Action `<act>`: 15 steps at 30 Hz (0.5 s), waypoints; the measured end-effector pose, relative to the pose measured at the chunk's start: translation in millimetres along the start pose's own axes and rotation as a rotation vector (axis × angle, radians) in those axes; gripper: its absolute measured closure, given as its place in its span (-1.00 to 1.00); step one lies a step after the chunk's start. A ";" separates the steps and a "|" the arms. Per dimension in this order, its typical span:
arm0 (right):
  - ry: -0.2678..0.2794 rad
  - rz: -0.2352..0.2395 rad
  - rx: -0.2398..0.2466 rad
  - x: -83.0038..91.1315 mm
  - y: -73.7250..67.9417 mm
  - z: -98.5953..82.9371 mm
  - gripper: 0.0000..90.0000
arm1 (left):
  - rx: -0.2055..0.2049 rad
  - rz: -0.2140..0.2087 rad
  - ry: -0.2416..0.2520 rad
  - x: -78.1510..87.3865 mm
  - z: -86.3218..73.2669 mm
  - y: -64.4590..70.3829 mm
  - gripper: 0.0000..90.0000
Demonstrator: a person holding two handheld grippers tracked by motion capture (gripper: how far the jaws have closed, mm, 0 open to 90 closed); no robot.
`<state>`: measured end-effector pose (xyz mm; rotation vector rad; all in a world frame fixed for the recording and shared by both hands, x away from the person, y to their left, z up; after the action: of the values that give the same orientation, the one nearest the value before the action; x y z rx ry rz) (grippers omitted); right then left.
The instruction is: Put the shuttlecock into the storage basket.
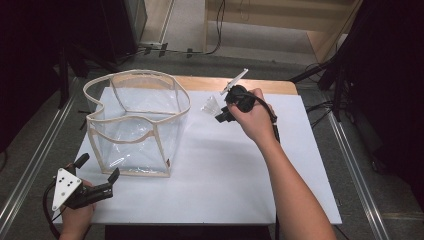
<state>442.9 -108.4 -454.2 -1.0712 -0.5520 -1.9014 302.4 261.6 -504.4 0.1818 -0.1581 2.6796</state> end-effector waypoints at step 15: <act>0.019 0.000 0.015 11.1 -0.3 12.1 0.38 | 0.000 -0.001 -0.001 -0.1 0.0 0.1 -1.00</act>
<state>445.4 -104.9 -438.4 -1.0428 -0.5549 -1.9028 302.4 261.4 -504.4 0.1824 -0.1587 2.6782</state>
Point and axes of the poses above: each handheld gripper's, and its own axes: x roughly backward along the jaws, z roughly out of its top, y roughly to its right, the point moved 9 cm from there along -x, roughly forward along the jaws, and after that the axes turned 1 degree about x, right-handed, at the moved point
